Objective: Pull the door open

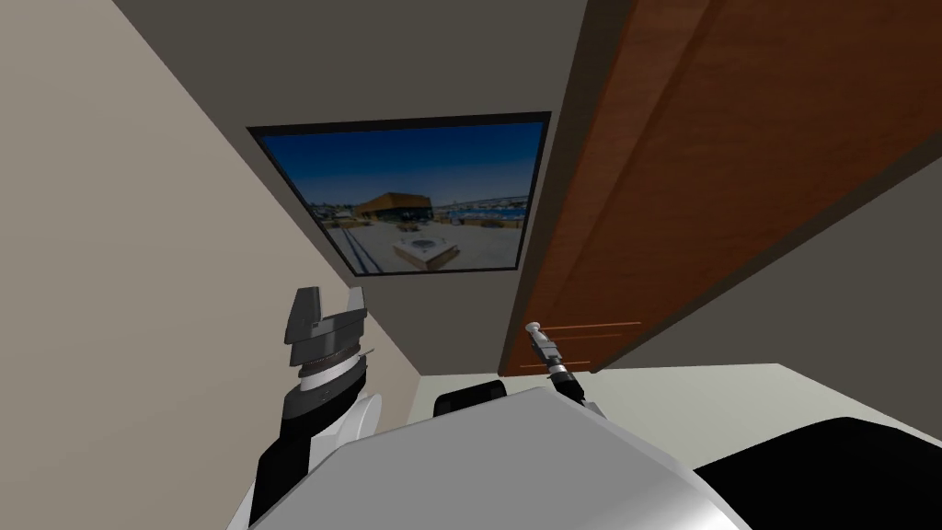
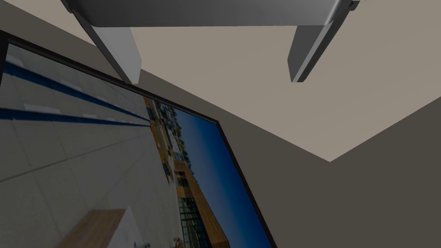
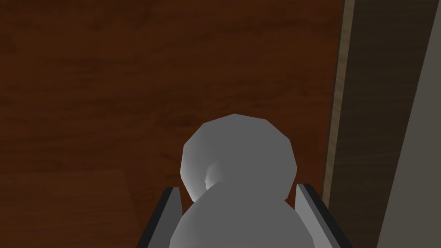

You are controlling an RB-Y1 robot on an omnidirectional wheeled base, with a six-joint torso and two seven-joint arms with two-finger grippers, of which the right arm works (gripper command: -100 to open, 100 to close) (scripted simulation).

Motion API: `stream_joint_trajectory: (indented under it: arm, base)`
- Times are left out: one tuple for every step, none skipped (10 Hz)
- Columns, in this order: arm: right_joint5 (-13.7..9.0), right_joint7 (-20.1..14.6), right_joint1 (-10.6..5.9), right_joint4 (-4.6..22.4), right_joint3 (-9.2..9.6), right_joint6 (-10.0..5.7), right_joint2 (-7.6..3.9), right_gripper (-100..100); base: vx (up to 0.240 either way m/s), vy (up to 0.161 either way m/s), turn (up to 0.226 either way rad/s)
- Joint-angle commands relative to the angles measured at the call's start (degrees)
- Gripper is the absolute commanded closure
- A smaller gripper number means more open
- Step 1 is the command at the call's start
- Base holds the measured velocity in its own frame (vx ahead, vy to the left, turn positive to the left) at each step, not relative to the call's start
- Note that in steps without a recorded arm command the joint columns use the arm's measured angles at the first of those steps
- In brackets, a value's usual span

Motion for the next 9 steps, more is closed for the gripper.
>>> stream_joint_trajectory:
  arm:
    - [-0.59, -1.87, -0.16, 0.09, 0.35, -0.03, -0.08, 100]
    - [-0.90, -2.78, -0.20, 0.12, 0.52, -0.01, -0.14, 100]
    - [-1.43, -4.27, -0.27, 0.16, 0.81, 0.04, -0.23, 100]
    - [-2.05, -6.02, -0.35, 0.22, 1.15, 0.09, -0.34, 100]
    - [-2.68, -7.52, -0.43, 0.28, 1.49, 0.15, -0.46, 100]
    - [-3.31, -9.10, -0.52, 0.33, 1.84, 0.20, -0.57, 100]
    - [-3.31, -9.53, -0.52, 0.33, 1.84, 0.20, -0.57, 100]
    - [-4.08, -11.50, -0.62, 0.40, 2.26, 0.26, -0.71, 100]
    - [-4.98, -13.07, -0.74, 0.48, 2.75, 0.34, -0.87, 100]
  base:
    - [-0.028, -0.014, 0.026]
    - [-0.026, -0.008, 0.025]
    - [-0.026, -0.007, 0.033]
    - [-0.035, -0.008, 0.037]
    - [-0.045, -0.016, 0.039]
    - [-0.047, -0.021, 0.049]
    - [-0.031, -0.010, 0.018]
    - [-0.029, -0.004, 0.027]
    - [-0.048, -0.011, 0.051]
